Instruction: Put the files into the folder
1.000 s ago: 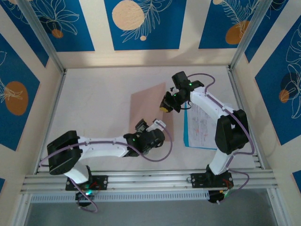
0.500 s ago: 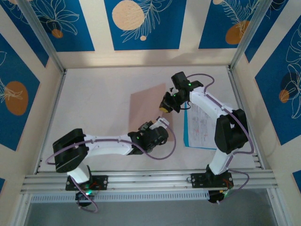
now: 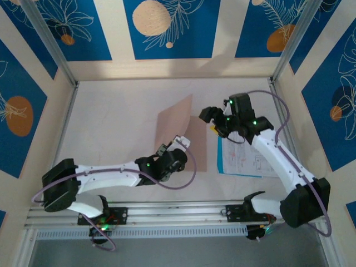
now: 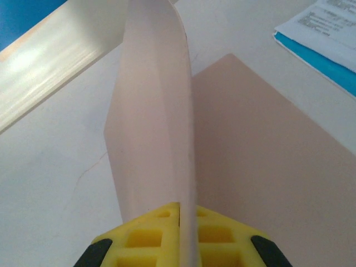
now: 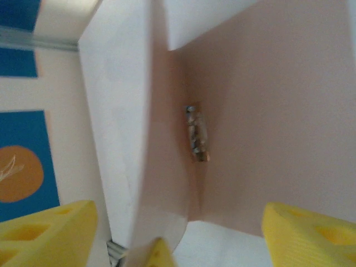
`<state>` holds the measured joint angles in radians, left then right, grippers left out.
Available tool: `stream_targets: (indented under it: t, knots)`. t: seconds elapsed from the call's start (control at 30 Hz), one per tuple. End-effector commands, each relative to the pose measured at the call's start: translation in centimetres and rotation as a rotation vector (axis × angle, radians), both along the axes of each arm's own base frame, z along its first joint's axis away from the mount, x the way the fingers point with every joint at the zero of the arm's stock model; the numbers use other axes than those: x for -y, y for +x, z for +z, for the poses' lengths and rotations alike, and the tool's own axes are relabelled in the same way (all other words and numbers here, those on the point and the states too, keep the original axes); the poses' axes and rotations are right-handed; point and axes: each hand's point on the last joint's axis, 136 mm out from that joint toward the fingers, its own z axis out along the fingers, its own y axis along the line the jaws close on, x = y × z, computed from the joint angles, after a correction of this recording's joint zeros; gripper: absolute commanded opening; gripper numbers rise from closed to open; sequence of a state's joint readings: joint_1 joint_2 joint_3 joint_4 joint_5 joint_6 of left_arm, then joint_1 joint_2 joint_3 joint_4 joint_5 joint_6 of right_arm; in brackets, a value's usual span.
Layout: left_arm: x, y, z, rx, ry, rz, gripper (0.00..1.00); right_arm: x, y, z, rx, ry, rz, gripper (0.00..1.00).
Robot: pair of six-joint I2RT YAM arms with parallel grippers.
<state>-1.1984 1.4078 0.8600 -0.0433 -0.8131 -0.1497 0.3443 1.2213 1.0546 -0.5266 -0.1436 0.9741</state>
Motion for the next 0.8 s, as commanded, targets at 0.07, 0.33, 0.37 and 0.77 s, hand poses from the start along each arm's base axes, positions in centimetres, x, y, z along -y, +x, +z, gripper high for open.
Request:
stream_targets:
  t: [0.07, 0.33, 0.37, 0.77]
  knots:
    - [-0.9, -0.5, 1.3, -0.036, -0.179, 0.007, 0.0, -1.1, -0.5, -6.8, -0.129, -0.029, -0.05, 0.53]
    - [-2.2, -1.0, 1.8, -0.075, -0.326, 0.029, 0.0, -7.6, -0.3, -13.6, -0.359, -0.169, 0.094, 0.16]
    - [-2.4, -1.1, 1.8, -0.08, -0.34, 0.035, 0.0, -8.2, -0.3, -14.6, -0.39, -0.19, 0.103, 0.14]
    - [-9.7, -2.0, 1.8, -0.127, -0.486, 0.298, 0.11, -6.4, -2.1, -21.3, -0.631, -0.346, 0.099, 0.05]
